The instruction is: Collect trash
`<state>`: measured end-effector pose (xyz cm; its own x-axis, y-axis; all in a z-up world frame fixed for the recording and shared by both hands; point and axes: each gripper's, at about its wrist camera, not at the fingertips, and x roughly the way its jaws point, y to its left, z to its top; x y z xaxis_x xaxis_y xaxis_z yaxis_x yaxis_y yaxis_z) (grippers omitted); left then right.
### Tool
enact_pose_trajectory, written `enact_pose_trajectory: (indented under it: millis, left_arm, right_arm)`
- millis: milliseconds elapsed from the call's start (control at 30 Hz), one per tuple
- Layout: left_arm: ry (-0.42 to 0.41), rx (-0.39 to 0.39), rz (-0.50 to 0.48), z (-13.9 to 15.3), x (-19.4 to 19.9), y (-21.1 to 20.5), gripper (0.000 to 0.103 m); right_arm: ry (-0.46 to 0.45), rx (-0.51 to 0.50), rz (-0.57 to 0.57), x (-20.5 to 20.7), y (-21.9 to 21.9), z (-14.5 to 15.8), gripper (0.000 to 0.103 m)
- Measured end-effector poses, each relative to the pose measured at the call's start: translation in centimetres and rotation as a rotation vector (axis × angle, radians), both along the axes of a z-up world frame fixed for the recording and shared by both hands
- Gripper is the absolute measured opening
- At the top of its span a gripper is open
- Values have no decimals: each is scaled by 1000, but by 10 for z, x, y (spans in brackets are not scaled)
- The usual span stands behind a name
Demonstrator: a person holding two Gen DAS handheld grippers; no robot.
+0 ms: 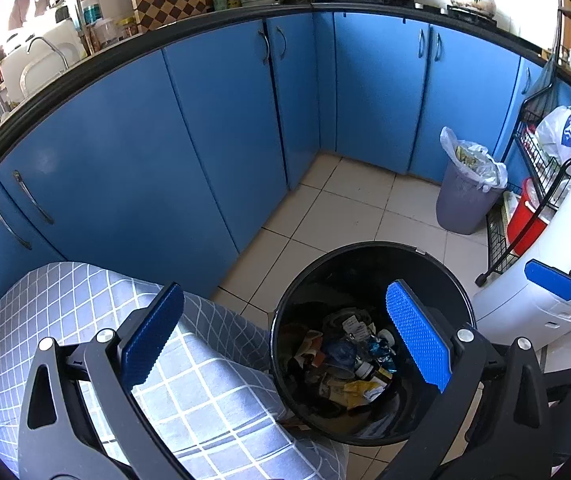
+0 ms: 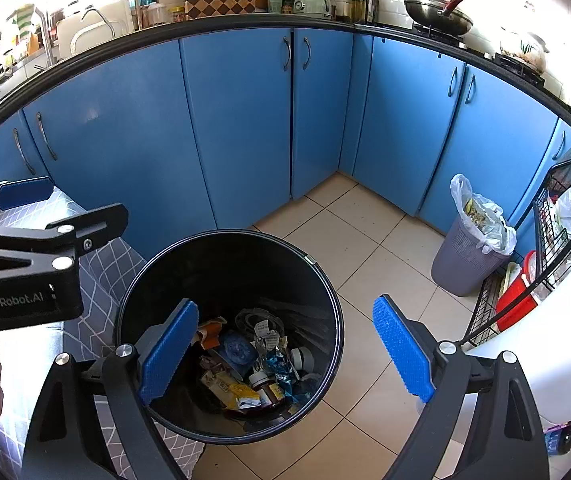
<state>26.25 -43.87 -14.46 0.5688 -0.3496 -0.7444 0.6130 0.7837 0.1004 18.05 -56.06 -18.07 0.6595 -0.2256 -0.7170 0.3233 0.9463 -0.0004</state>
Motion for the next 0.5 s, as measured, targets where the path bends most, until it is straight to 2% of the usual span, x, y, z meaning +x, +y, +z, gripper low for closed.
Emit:
enact_pose_trajectory:
  millis: [500]
  left_arm:
    - [2,-1,-7,-1,-1,3,100]
  right_arm:
    - [1,3,2,0,2,0,87]
